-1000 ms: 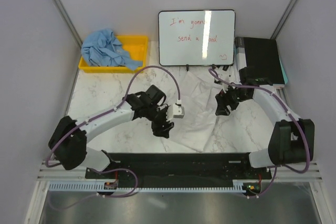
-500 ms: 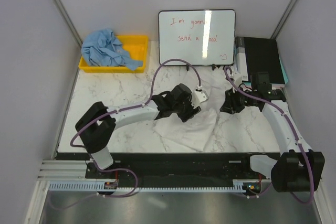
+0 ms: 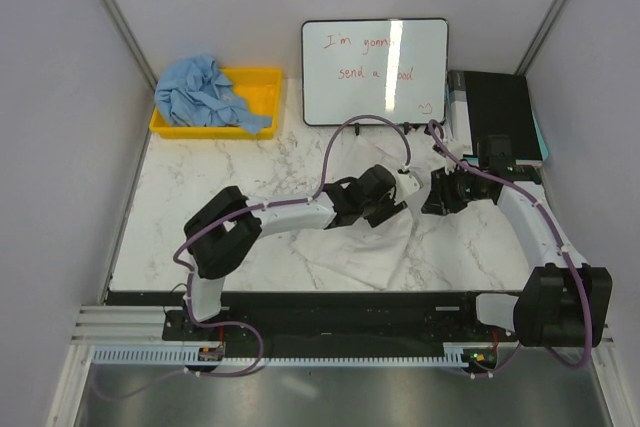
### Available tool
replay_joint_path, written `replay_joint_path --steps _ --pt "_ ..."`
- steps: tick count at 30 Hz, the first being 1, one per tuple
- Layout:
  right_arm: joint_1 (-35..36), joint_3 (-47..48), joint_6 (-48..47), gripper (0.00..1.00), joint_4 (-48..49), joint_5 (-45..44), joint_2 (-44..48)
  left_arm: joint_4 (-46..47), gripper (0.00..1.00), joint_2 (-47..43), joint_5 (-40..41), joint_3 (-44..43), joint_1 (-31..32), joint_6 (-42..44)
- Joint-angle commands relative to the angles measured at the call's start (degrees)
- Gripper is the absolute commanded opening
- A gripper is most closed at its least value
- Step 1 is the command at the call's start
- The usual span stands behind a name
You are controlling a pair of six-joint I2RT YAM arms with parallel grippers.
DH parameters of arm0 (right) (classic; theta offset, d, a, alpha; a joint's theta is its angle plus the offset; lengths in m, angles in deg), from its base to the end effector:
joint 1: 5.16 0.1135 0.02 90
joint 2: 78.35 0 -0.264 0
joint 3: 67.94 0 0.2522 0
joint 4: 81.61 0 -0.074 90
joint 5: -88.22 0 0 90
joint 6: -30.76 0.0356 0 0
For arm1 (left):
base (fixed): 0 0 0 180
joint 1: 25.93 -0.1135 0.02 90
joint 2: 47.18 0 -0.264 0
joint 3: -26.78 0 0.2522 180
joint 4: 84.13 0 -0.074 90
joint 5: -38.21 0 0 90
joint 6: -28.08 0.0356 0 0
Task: Fold and stack the long sleeve shirts
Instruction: Fold the shirt
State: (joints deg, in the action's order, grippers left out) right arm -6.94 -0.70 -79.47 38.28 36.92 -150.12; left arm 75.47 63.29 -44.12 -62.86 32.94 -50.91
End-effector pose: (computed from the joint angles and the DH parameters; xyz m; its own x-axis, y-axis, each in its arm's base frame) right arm 0.2330 0.0150 0.2524 -0.7633 -0.2463 -0.5973 -0.5407 0.7494 0.3820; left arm 0.2265 -0.3658 0.1991 -0.1824 0.6680 -0.7214 0.8469 0.4795 0.2300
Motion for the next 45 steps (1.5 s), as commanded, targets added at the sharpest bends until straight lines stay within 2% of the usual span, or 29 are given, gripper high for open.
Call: replay_joint_path --steps 1,6,9,12,13,14,15,22,26,34,37,40,41,45 --pt "-0.42 2.6 -0.34 0.38 0.21 0.41 0.31 1.01 0.62 2.63 4.55 -3.75 1.07 2.18" --pt "-0.77 2.08 -0.69 0.39 -0.06 0.32 0.66 0.3 0.57 5.89 8.24 -6.12 0.72 2.79" --pt "-1.03 1.9 -1.13 0.38 -0.41 0.32 0.93 1.88 0.48 3.7 8.33 -5.08 0.19 2.0" --pt "-1.12 1.72 -2.09 0.39 -0.59 0.24 1.45 3.2 0.3 0.28 7.63 -3.67 0.19 2.97" --pt "-1.12 1.81 -2.44 0.39 -0.59 0.24 1.37 3.38 0.14 -0.43 7.55 -3.49 0.1 3.06" --pt "-1.12 1.55 -2.71 0.39 -0.67 0.06 1.11 3.38 0.05 -1.05 7.2 -3.14 -0.07 3.58" --pt "-1.12 1.55 -3.67 0.39 -0.93 0.32 0.93 3.38 0.02 -2.44 7.02 -2.88 -0.07 3.67" --pt "-0.42 2.77 -8.51 0.36 -4.62 4.8 -1.88 2.06 0.02 -7.46 5.0 -0.16 -0.51 2.27" --pt "1.16 3.92 -11.14 0.31 -7.17 8.32 -5.48 2.06 0.04 -9.75 5.35 1.78 -0.51 0.42" --pt "9.06 4.27 -6.14 0.13 -1.9 15.53 -16.11 2.76 0.04 -12.21 6.13 4.94 -0.6 -1.95" --pt "9.95 4.45 -4.91 0.15 -0.86 15.97 -19.46 3.29 0.04 -12.39 6.05 5.56 -0.6 -2.74" --pt "10.13 2.17 1.83 0.15 8.52 13.26 -21.22 3.82 0.04 -12.39 5.96 6.0 -0.6 -3.44" --pt "10.04 1.2 7.17 0.15 12.03 12.29 -20.87 3.91 0.04 -12.48 5.96 6.0 -0.6 -3.53" --pt "10.04 -5.9 22.3 0.16 32.75 9.03 -16.92 4.17 0.04 -12.65 6.05 6.09 -0.6 -4.68"
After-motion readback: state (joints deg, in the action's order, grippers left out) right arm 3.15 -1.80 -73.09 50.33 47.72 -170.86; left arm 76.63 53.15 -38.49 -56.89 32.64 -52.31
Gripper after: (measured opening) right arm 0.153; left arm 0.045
